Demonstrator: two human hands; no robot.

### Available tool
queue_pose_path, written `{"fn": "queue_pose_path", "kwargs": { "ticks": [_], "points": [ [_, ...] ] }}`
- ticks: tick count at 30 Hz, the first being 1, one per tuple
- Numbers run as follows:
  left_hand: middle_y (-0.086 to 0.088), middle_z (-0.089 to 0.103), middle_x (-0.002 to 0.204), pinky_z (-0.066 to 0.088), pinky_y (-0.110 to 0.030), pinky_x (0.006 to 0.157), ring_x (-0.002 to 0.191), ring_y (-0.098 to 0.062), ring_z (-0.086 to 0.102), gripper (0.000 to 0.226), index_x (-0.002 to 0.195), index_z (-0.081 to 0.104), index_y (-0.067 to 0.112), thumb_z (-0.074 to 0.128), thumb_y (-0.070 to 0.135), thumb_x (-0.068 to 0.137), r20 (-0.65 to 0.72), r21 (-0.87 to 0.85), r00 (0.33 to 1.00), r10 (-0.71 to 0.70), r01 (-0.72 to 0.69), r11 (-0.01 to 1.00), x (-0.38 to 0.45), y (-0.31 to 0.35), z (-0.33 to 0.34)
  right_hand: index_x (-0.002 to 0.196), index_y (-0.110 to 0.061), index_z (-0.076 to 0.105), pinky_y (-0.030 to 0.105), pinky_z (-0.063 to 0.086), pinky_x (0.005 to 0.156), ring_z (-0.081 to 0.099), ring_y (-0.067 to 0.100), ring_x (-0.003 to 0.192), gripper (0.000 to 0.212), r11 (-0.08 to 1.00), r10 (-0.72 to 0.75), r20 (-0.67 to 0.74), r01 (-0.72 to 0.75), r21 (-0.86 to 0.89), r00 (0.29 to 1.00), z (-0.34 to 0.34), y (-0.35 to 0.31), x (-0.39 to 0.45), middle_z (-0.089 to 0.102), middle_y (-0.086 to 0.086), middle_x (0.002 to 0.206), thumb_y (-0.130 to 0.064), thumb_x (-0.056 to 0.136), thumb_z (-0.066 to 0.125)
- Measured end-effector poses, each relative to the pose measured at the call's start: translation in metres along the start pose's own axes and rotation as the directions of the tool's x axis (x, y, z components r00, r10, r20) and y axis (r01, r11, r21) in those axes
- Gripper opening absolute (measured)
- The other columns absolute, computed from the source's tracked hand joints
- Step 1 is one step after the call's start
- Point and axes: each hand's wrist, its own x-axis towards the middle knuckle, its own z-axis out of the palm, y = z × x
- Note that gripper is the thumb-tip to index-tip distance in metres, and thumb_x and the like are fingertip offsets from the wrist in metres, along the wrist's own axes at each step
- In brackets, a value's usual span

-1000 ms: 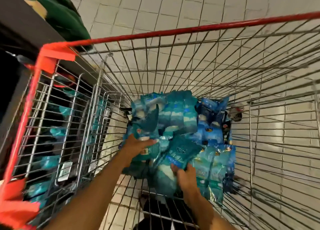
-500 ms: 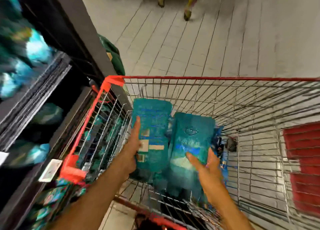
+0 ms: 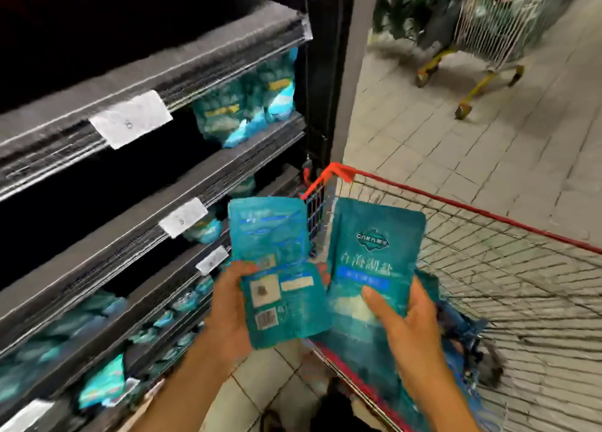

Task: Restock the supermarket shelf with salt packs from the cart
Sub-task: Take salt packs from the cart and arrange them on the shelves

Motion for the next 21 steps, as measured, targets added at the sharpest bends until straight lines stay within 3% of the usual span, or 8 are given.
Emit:
{"fn": "queue_pose_path", "kwargs": {
  "ticks": [1, 2, 5, 9, 12, 14, 18, 21],
  "points": [
    [-0.028, 0.050, 0.139, 0.040, -0.055, 0.105, 0.127, -0.043, 0.051, 0.057, 0.141, 0.047, -0.001, 0.028, 0.031, 0.097, -0.076, -0.003, 0.996, 0.048, -0.048, 0.999, -0.010, 0.009, -0.011, 0.117, -0.030, 0.063, 0.039, 0.058, 0.088, 0.070, 0.013, 0.103, 0.039, 1.000, -0.010, 0.023, 0.010, 0.006, 1.000, 0.012, 0.000, 0.000, 0.072, -0.004, 0.115, -0.014, 0.084, 0.075],
    [-0.023, 0.058, 0.133, 0.046, -0.056, 0.098, 0.119, -0.041, 0.059, 0.055, 0.136, 0.055, 0.006, 0.042, 0.038, 0.093, -0.126, -0.093, 0.992, -0.023, 0.011, 0.996, -0.020, 0.017, -0.025, 0.116, -0.028, 0.064, 0.039, 0.058, 0.089, 0.070, 0.014, 0.103, 0.037, 1.000, -0.010, 0.055, 0.009, 0.003, 0.998, 0.026, 0.002, 0.000, 0.073, -0.004, 0.113, -0.012, 0.084, 0.074],
    [-0.016, 0.061, 0.133, 0.044, -0.057, 0.101, 0.118, -0.038, 0.060, 0.068, 0.133, 0.061, 0.016, 0.057, 0.064, 0.085, -0.150, -0.201, 0.988, 0.031, -0.061, 0.978, -0.058, 0.028, -0.066, 0.118, -0.019, 0.063, 0.040, 0.058, 0.088, 0.070, 0.019, 0.104, 0.040, 0.999, 0.035, 0.178, -0.040, 0.026, 0.983, 0.067, 0.011, -0.001, 0.074, -0.003, 0.112, -0.005, 0.083, 0.074],
    [-0.018, 0.071, 0.102, 0.057, -0.053, 0.075, 0.084, -0.038, 0.070, 0.062, 0.108, 0.073, 0.011, 0.081, 0.043, 0.056, -0.365, -0.128, 0.924, 0.113, -0.170, 0.977, -0.104, 0.030, -0.104, 0.115, -0.014, 0.064, 0.044, 0.060, 0.081, 0.073, 0.022, 0.096, 0.036, 0.997, 0.059, 0.383, -0.074, 0.023, 0.922, 0.122, 0.029, -0.008, 0.076, 0.003, 0.108, 0.002, 0.084, 0.070],
    [-0.019, 0.069, 0.098, 0.055, -0.049, 0.075, 0.083, -0.038, 0.068, 0.048, 0.101, 0.074, 0.010, 0.059, 0.049, 0.078, -0.519, -0.200, 0.846, 0.122, -0.258, 0.945, -0.134, 0.024, -0.130, 0.115, -0.013, 0.065, 0.038, 0.062, 0.074, 0.074, 0.024, 0.093, 0.033, 0.997, 0.076, 0.509, -0.064, -0.041, 0.857, 0.158, 0.046, -0.010, 0.076, 0.006, 0.107, -0.001, 0.085, 0.070],
    [-0.019, 0.068, 0.094, 0.053, -0.049, 0.079, 0.084, -0.036, 0.066, 0.051, 0.095, 0.072, 0.008, 0.042, 0.050, 0.090, -0.517, -0.241, 0.846, 0.131, -0.291, 0.926, -0.150, 0.018, -0.144, 0.119, -0.012, 0.063, 0.042, 0.061, 0.078, 0.073, 0.027, 0.096, 0.036, 0.994, 0.105, 0.564, -0.076, -0.075, 0.819, 0.179, 0.060, -0.010, 0.075, 0.007, 0.108, 0.000, 0.085, 0.069],
    [-0.014, 0.061, 0.072, 0.053, -0.038, 0.065, 0.062, -0.029, 0.062, 0.047, 0.076, 0.064, 0.008, 0.080, 0.047, 0.054, -0.434, -0.319, 0.874, 0.218, -0.375, 0.870, -0.171, 0.007, -0.169, 0.115, -0.017, 0.065, 0.042, 0.061, 0.077, 0.073, 0.028, 0.097, 0.031, 0.983, 0.180, 0.645, -0.113, -0.145, 0.743, 0.216, 0.089, -0.011, 0.075, 0.006, 0.108, -0.003, 0.087, 0.069],
    [-0.013, 0.055, 0.067, 0.049, -0.034, 0.057, 0.055, -0.026, 0.057, 0.044, 0.077, 0.056, 0.007, 0.043, 0.049, 0.079, -0.520, -0.327, 0.840, 0.158, -0.366, 0.871, -0.176, -0.002, -0.188, 0.109, -0.018, 0.067, 0.041, 0.062, 0.073, 0.073, 0.030, 0.095, 0.027, 0.973, 0.225, 0.646, -0.136, -0.186, 0.729, 0.242, 0.112, -0.010, 0.076, 0.006, 0.104, -0.002, 0.087, 0.069]
  ]
}}
